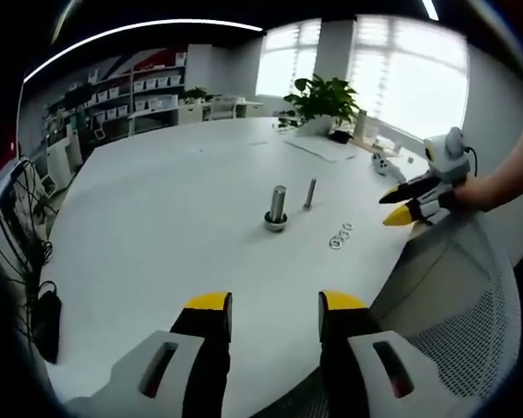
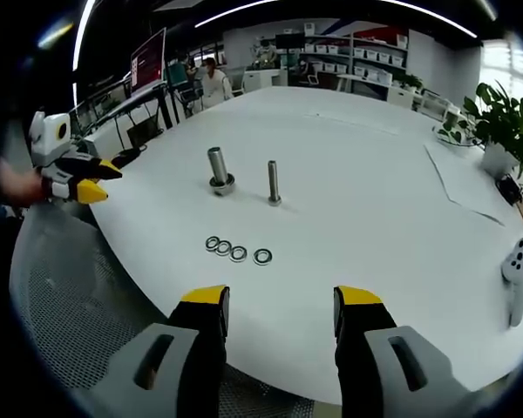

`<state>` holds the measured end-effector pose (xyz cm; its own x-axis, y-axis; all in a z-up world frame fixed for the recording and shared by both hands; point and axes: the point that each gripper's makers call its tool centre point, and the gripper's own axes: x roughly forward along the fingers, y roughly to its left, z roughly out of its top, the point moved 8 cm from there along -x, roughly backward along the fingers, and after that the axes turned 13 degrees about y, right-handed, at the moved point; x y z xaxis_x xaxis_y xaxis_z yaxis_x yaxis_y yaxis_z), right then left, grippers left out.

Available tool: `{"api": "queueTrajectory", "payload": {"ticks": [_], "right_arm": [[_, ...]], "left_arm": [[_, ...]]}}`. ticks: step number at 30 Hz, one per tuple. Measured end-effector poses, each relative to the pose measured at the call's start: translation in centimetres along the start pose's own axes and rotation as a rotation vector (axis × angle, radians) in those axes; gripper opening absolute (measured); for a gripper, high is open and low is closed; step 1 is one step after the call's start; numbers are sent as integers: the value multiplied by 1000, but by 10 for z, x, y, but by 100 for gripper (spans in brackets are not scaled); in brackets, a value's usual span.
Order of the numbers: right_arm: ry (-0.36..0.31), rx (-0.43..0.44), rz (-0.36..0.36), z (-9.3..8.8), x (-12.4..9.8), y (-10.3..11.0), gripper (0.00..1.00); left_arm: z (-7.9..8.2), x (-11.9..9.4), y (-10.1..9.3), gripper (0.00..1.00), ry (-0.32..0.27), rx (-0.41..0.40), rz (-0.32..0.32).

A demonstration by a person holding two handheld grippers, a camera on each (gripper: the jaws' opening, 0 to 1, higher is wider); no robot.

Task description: Place the washer onto the threaded stud by aligning its center hole with the stud, sliding it down to the base, and recovering from edge contact or off-axis alignment until the washer reaches the visible bottom stop.

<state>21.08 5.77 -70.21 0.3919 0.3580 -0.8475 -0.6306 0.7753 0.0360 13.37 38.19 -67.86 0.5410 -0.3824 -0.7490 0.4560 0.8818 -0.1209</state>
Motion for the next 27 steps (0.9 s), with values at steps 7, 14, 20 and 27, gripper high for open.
{"api": "queueTrajectory", "payload": {"ticks": [7, 14, 20, 27], "right_arm": [[6, -3, 0, -1, 1, 0, 51], [7, -2, -1, -1, 1, 0, 51], [10, -2, -3, -2, 2, -1, 50], [10, -2, -5, -2, 1, -1, 50]], "left_arm": [[1, 0, -1, 37, -7, 16, -2], [2, 1, -6, 37, -10, 48, -13], [3, -1, -4, 37, -27, 40, -11], [4, -1, -4, 36, -40, 40, -8]]}}
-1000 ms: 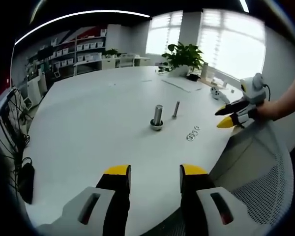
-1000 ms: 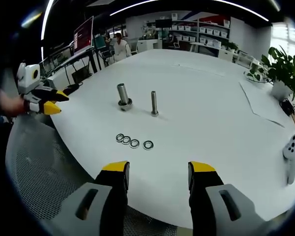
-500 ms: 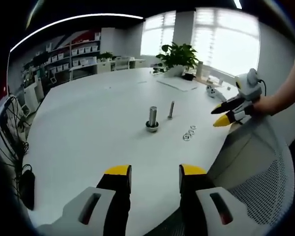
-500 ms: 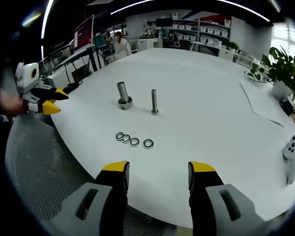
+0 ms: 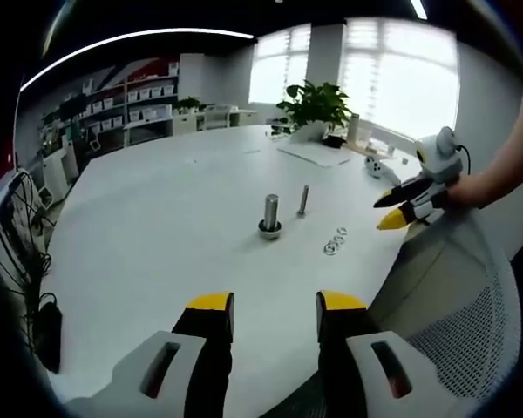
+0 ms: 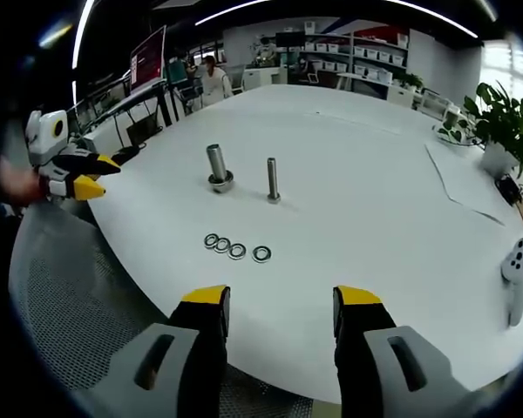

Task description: Place the washer onto the threaded stud by aligning its center hole with the stud, sliding it down to the base, and recovering from edge contact or off-axis alignment until the washer reaches the visible bottom stop.

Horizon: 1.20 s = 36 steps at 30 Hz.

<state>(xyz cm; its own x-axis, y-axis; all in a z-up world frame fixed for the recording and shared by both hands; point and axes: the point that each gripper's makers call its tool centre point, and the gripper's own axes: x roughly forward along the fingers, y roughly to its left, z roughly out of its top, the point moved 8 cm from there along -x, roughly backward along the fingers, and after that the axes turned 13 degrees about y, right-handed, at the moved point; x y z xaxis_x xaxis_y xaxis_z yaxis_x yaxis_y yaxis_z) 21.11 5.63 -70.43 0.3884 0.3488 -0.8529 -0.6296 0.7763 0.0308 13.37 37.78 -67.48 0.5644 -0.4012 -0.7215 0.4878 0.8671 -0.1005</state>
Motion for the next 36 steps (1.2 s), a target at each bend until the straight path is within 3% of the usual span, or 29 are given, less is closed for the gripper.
{"api": "queueTrajectory", "payload": {"ticks": [36], "right_arm": [[-5, 8, -2, 0, 0, -1, 50]], "left_arm": [[1, 1, -1, 36, 1, 10, -4]]}}
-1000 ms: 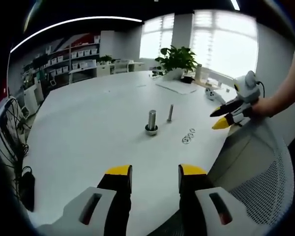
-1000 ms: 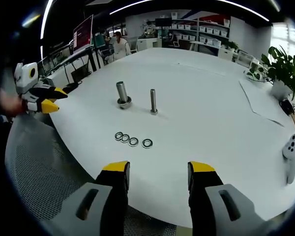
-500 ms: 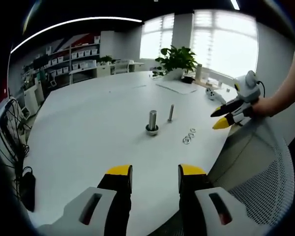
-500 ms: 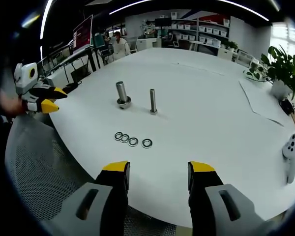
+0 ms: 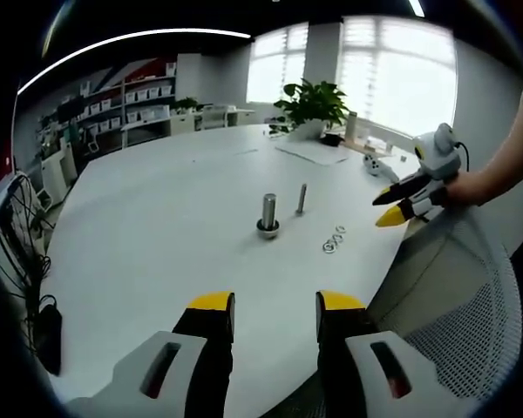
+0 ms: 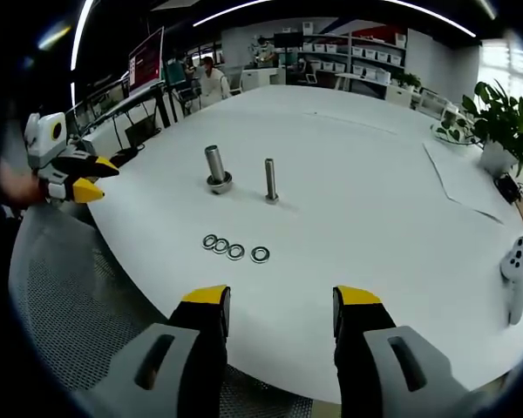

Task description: Place the washer onto the threaded stud by aligning its center hole with the stud, sliding it down to the base, and recovering from edge contact or off-axis alignment until the washer reaches the visible bottom stop.

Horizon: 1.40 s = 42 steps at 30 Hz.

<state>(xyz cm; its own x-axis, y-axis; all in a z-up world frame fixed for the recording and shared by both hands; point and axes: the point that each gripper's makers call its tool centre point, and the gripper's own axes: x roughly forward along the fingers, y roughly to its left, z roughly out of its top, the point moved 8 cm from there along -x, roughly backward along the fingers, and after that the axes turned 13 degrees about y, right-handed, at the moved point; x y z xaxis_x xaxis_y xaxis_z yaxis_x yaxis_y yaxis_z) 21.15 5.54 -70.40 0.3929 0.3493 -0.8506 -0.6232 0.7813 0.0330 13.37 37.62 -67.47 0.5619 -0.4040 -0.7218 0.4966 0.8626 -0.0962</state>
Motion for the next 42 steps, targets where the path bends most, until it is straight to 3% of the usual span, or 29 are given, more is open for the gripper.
{"api": "queueTrajectory", "payload": {"ticks": [36, 42], "right_arm": [[9, -23, 7, 3, 0, 5, 50], [48, -53, 13, 1, 3, 8, 51]], "left_arm": [[-2, 0, -1, 35, 16, 9, -17], [-2, 0, 0, 35, 14, 10, -22]]}}
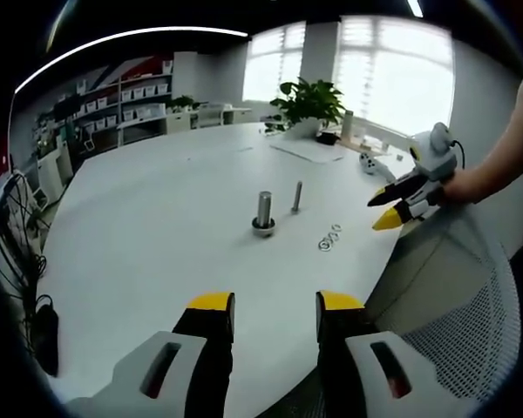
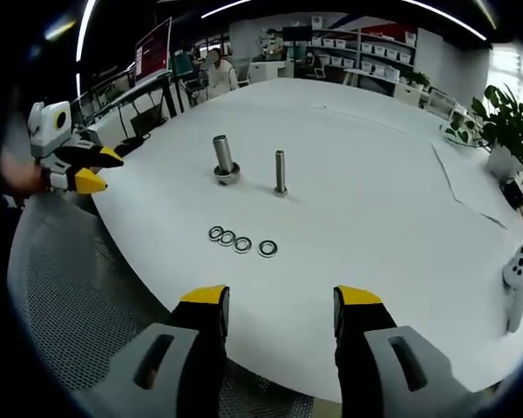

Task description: Place the washer onto the threaded stud by aligning its center hole with the stud, sliding it down to the base, and recovering from edge contact or off-axis alignment until the washer reaches the visible bottom stop.

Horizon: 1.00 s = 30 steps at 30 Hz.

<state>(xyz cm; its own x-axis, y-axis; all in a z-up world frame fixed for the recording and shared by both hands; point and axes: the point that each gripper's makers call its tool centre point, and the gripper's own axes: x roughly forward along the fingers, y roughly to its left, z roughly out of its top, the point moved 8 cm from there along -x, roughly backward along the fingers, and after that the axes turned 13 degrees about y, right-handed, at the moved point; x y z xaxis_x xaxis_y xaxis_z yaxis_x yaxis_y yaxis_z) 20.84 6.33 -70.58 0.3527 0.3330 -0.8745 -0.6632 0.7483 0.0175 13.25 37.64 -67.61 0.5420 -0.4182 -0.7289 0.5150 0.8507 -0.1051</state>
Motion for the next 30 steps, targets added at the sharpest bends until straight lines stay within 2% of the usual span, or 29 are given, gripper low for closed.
{"api": "queueTrajectory", "payload": {"ticks": [14, 30], "right_arm": [[73, -70, 10, -4, 5, 5, 51], [128, -107, 32, -5, 5, 8, 51]], "left_arm": [[1, -1, 0, 35, -10, -5, -8], [0, -1, 1, 35, -15, -14, -6]]}}
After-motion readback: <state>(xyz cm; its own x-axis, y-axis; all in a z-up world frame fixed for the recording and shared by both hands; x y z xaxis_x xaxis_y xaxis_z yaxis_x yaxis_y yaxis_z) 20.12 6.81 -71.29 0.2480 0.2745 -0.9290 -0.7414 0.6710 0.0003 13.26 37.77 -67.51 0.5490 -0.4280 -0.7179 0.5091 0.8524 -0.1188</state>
